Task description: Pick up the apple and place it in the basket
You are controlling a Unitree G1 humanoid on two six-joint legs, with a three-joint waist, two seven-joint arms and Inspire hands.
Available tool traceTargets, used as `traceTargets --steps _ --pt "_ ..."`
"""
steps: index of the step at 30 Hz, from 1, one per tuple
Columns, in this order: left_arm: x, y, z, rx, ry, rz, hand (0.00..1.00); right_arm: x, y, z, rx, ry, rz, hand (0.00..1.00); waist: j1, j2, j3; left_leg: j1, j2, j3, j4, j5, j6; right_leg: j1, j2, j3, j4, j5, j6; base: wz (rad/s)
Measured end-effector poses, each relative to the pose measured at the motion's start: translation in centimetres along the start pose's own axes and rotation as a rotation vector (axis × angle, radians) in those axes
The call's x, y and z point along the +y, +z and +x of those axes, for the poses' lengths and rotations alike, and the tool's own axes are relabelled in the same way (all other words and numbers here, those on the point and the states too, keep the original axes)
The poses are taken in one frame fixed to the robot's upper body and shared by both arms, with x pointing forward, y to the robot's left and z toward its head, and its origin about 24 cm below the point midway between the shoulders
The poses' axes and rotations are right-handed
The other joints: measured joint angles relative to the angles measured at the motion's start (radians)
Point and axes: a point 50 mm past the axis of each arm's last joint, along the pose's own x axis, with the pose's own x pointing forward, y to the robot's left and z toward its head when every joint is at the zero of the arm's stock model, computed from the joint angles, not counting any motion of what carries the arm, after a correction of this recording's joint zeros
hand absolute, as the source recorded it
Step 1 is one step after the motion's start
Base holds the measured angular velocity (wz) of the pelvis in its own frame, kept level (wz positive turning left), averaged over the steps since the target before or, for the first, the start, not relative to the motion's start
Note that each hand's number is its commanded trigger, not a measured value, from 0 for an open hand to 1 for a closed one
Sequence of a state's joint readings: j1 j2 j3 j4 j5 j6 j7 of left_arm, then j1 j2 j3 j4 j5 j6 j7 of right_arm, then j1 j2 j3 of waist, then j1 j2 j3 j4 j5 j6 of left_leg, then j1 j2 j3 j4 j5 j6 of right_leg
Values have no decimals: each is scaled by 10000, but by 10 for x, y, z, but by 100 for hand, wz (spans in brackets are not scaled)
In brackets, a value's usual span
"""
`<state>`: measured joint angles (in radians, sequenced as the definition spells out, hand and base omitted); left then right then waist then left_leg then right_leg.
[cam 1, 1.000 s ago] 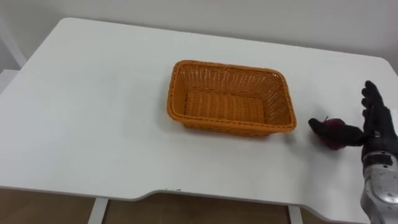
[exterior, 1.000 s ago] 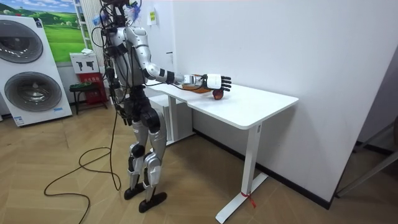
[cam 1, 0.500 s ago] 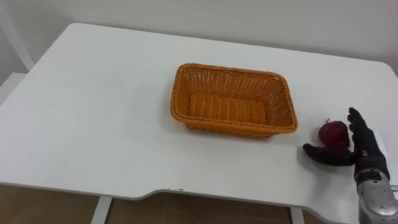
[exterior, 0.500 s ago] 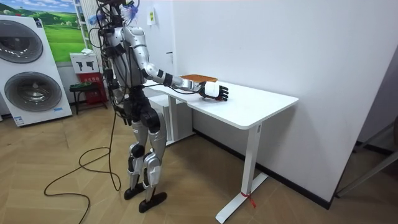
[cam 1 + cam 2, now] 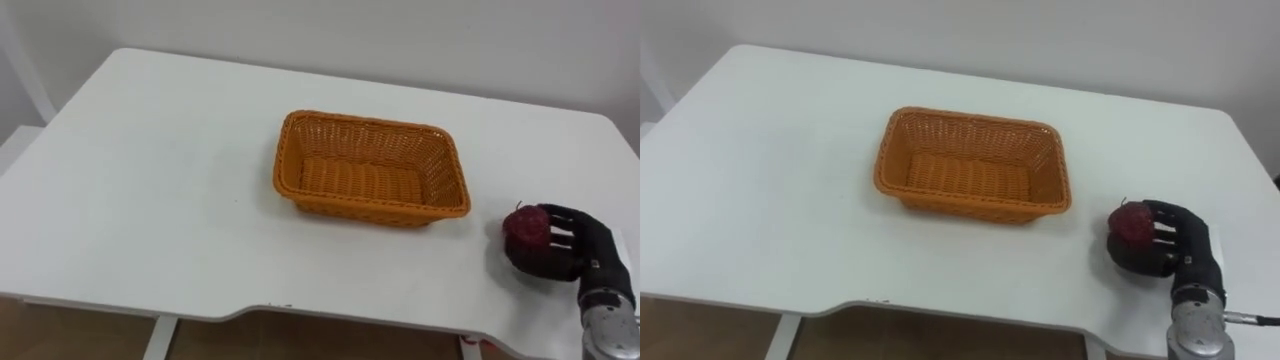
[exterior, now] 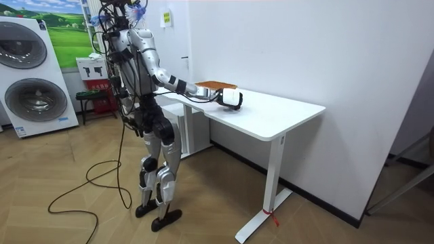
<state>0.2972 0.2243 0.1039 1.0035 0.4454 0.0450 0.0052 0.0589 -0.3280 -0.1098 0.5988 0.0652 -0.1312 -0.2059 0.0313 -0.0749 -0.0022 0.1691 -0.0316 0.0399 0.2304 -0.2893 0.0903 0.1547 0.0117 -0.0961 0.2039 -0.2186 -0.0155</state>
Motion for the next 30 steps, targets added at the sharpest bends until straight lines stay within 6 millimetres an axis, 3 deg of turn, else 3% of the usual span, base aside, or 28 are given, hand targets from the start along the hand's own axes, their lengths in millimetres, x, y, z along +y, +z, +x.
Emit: traceTargets --steps 12,17,20,24,30 --pt "-1 -1 0 130 -11 -11 0 1 -3 0 201 -3 475 100 13 64 -5 -1 0 4 -58 -1 -1 -8 65 39 2 20 4 0" --pt "-2 -2 0 214 -17 -29 0 1 6 1 22 -194 480 100 19 209 16 -56 -1 18 -92 0 -1 -102 74 99 19 35 16 -1" --pt "-3 -3 0 233 -35 -48 0 0 19 1 -455 -479 622 100 50 316 24 -105 2 83 -58 2 1 -215 70 103 78 35 17 -6" --pt "-4 -3 -1 257 -40 -175 0 0 56 -1 -1950 -807 1189 100 26 408 -13 -268 16 87 14 4 -1 -406 54 138 180 35 18 -3" --pt "-4 0 0 121 -49 -106 0 1 96 -9 -3692 -705 1710 100 71 193 67 -238 23 38 8 7 -6 -341 62 139 149 35 17 3"
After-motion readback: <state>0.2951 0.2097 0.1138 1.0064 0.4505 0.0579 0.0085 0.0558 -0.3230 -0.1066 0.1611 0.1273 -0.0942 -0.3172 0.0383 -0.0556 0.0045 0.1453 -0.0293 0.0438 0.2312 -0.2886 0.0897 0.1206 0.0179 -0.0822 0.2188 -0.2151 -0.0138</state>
